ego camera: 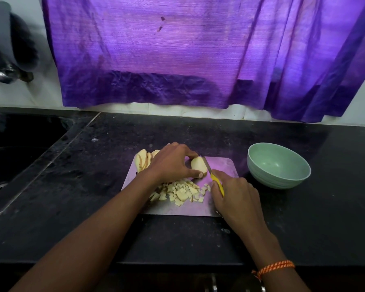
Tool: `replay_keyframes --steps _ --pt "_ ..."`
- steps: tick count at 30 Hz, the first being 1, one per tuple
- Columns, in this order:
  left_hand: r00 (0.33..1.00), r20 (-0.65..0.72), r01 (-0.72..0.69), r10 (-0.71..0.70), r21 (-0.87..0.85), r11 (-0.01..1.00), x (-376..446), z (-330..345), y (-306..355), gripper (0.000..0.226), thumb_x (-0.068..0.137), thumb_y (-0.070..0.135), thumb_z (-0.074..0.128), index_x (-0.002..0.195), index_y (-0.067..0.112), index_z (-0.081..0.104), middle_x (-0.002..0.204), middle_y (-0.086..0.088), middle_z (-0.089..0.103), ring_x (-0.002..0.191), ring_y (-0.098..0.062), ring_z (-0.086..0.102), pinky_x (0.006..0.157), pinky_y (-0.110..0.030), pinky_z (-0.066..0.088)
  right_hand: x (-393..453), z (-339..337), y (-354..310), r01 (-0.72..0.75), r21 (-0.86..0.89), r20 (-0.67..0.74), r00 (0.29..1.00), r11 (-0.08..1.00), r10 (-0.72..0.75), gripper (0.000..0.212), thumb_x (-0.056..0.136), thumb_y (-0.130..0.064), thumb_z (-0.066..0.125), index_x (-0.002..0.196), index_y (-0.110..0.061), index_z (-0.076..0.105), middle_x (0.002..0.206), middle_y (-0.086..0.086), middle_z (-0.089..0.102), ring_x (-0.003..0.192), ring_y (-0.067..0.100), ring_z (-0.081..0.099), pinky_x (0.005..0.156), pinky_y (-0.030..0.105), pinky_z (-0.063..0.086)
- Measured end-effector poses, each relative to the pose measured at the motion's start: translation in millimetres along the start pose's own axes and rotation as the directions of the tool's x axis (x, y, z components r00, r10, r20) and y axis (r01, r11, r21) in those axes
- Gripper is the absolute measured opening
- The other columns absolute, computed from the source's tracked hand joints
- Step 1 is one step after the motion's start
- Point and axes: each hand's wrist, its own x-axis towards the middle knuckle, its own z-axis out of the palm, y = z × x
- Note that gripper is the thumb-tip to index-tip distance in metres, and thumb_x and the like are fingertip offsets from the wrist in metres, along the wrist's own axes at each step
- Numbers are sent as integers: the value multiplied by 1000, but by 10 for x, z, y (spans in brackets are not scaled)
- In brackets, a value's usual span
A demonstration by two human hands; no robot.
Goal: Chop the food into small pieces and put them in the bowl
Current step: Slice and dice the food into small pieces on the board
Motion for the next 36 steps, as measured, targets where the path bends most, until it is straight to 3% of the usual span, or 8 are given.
replay_keyframes --steps 3,10,15,19,23,28,33,36 --pt "1000 -2 5 -5 -7 1000 0 3 18 66 79 66 83 135 35 72 132 11 70 119 -14 53 87 -36 44 26 23 19 9 53 29 1000 999 -10 42 107 -40 40 147 -35 51 109 1 70 81 14 49 69 28 35" --pt "1000 -18 1 -1 -3 1000 -1 -10 68 61 81 63 83 133 32 73 126 10 71 110 -12 53 88 -35 41 93 25 -35 19 28 110 994 999 -22 35 108 -37 40 141 -30 50 112 0 67 95 18 61 73 31 42" --pt "999 -49 -19 21 49 999 -15 16 53 62 82 70 77 132 33 72 123 10 69 107 -9 48 112 -47 39 26 -3 -29 17 19 103 995 1000 -19 32 107 -37 39 135 -30 52 109 1 66 94 21 62 77 36 50" --pt "1000 -31 1 3 125 992 -4 45 34 68 85 76 67 137 31 67 134 8 64 129 -17 52 125 -58 26 -112 -46 25 18 19 73 997 1000 -20 29 105 -40 41 130 -32 52 102 3 66 90 26 62 68 37 40" --pt "1000 -27 10 -6 123 992 -12 34 20 68 87 74 67 138 29 65 135 8 63 131 -18 51 125 -56 26 -212 -65 82 37 0 50 998 999 -37 35 105 -44 40 138 -37 48 103 3 64 90 25 61 68 36 37" --pt "1000 -13 12 -11 82 997 -5 27 19 69 85 76 69 138 31 65 134 10 63 126 -16 51 119 -55 35 -210 -11 129 6 80 -75 997 997 0 38 101 -42 50 138 -35 57 88 3 66 71 18 44 63 33 34" --pt "1000 -2 -2 2 72 997 9 44 0 67 84 76 70 136 34 66 130 11 63 122 -15 52 116 -57 37 -144 66 175 -6 141 -88 996 990 19 40 100 -42 49 138 -34 59 89 3 69 77 22 53 63 34 35" --pt "1000 -2 -4 4 74 997 10 52 2 67 83 76 71 136 35 65 131 12 63 124 -15 51 117 -58 37 -96 99 186 -19 70 -83 996 997 24 39 100 -44 48 137 -36 58 94 4 70 83 25 57 64 34 34"
